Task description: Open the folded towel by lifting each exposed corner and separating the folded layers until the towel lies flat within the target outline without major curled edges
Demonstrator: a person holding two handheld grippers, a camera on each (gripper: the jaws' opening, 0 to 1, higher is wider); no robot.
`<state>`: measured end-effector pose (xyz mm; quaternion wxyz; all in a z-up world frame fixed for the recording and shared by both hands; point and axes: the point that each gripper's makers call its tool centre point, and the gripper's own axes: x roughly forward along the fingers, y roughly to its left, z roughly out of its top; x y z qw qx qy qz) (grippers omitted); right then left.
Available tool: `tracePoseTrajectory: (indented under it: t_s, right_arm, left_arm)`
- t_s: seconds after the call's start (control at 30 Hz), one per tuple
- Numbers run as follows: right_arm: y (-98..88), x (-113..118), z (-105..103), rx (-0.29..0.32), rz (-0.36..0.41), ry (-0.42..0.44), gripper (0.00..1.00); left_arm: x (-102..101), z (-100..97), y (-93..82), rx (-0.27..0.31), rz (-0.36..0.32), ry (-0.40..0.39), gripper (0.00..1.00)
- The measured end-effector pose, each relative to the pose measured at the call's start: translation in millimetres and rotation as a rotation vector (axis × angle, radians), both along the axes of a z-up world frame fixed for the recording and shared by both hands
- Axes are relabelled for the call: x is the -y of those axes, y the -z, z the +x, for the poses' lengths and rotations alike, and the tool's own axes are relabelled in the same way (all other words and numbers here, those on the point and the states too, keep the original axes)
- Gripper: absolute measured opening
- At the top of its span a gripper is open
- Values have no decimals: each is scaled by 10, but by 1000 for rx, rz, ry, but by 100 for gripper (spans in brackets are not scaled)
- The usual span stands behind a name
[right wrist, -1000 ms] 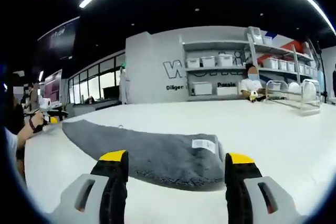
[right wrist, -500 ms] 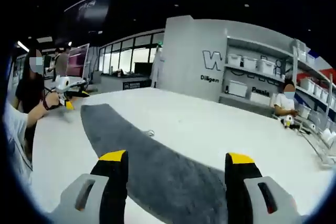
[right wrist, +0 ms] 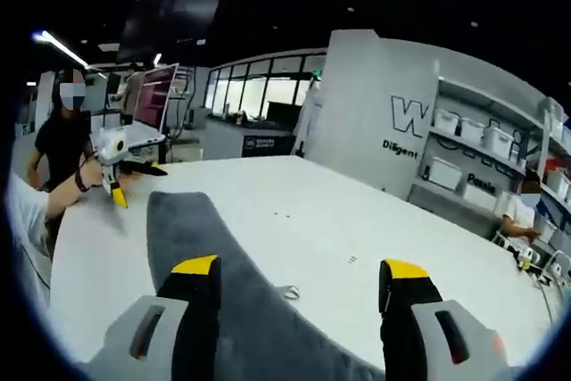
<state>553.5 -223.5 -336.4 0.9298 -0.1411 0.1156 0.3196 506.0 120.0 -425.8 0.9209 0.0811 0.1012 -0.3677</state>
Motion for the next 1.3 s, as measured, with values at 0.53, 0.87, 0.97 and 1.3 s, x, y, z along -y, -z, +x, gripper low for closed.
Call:
tracePoseTrajectory:
  t_s: [0.53,0.87,0.97,1.3]
  right_arm:
    - [682,-1111,664,-83,-28,-61,63]
    - [1075,-1596,853,-129,-22,-91,57]
    - [1199,-1691,830,-148,-25,-92,56]
    - [1400,-1869,844,-170,-19,-102,37]
  left_arm:
    - [47,-77,16,9,5,16,99]
    - [97,-133,72,0,15,27,99]
    - [108,-150,63,1,10,30,99]
    - [122,-164,62,-1,5,31,99]
